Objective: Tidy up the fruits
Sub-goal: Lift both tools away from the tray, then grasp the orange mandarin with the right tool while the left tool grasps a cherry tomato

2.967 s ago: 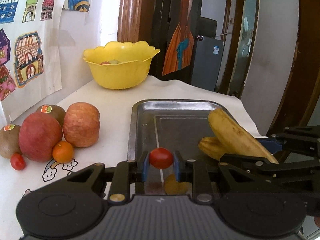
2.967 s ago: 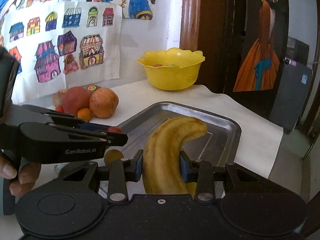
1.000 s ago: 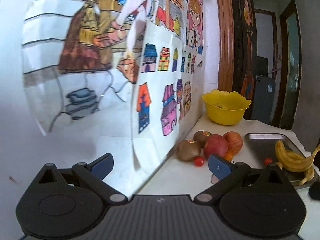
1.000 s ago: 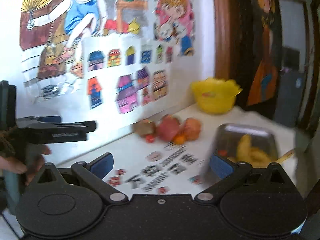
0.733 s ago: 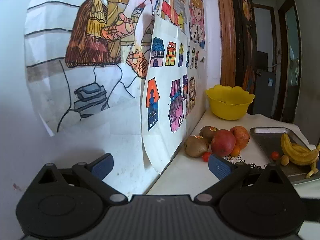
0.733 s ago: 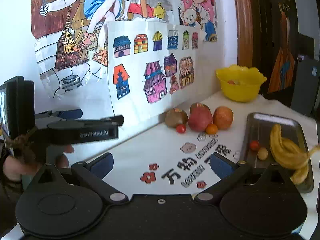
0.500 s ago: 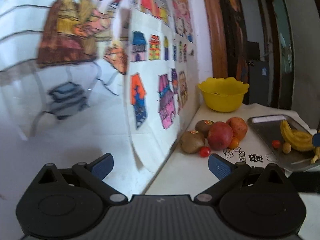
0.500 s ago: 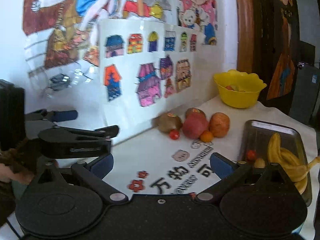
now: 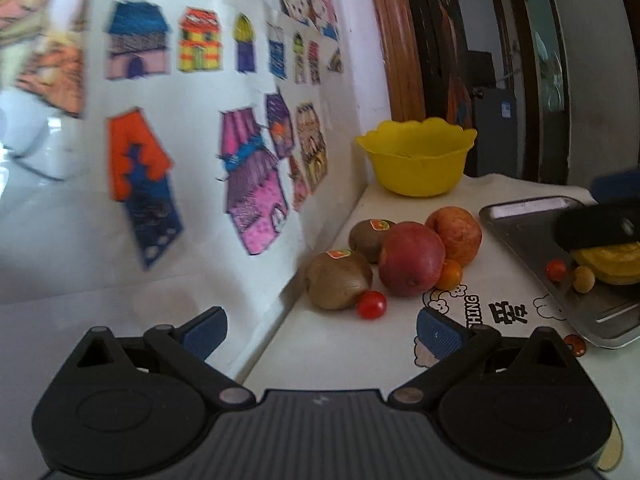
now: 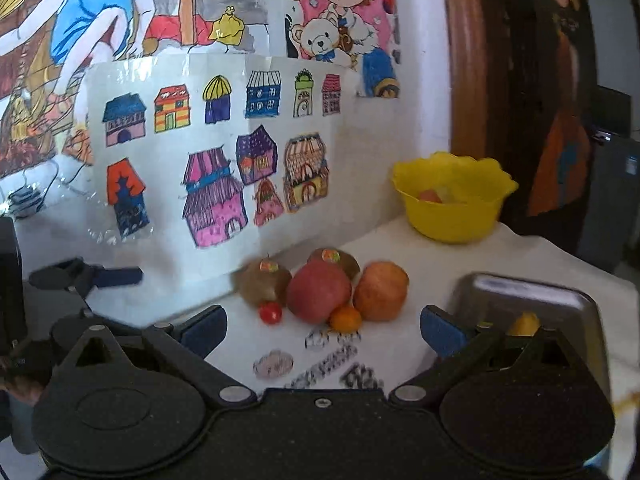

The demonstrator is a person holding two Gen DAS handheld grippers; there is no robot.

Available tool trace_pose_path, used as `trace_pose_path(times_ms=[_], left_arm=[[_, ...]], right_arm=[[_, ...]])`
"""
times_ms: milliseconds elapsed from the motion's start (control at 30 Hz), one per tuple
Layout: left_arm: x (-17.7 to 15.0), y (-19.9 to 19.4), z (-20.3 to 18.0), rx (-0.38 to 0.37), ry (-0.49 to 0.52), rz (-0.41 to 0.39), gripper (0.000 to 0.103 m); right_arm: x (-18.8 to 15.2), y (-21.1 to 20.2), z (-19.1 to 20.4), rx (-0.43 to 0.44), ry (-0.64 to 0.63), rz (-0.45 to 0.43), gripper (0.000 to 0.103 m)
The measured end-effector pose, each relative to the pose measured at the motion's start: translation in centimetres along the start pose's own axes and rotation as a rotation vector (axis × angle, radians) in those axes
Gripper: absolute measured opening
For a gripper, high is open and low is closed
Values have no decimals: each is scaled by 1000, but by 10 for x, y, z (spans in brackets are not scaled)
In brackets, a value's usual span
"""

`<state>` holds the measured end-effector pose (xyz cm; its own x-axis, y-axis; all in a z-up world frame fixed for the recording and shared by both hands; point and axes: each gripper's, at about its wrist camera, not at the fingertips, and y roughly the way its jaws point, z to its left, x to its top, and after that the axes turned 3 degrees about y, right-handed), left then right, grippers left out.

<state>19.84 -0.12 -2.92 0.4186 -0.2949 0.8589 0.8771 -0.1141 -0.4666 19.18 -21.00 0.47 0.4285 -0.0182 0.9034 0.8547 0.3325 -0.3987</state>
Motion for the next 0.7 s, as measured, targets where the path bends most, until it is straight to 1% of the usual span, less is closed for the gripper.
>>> trace_pose_path(times_ms=[133,233,300,367,433,667,700], left_arm=[[1,23,-5,-9,-1,20,103],[1,38,-7,-19,-2,33,103],[1,46,-8,-27,-3,41,103],[0,53,-10,-39,-1,46,103],[0,58,-11,-45,3,52,103],[4,67,-13,-63,-7,70,102],[5,69,-13,-65,-10,75,100]], right_arm=[[4,35,-15,37,-15,9,102],[0,62,-22,46,-68,34,102],[-5,78,-26,54,-107,56,96],[-9,91,-32,51,-122,92,95],[-11,103,-36,58,-128,121,94],[-14,134,-46,85,-117,199,86],[-15,137,-46,87,-114,207,84]])
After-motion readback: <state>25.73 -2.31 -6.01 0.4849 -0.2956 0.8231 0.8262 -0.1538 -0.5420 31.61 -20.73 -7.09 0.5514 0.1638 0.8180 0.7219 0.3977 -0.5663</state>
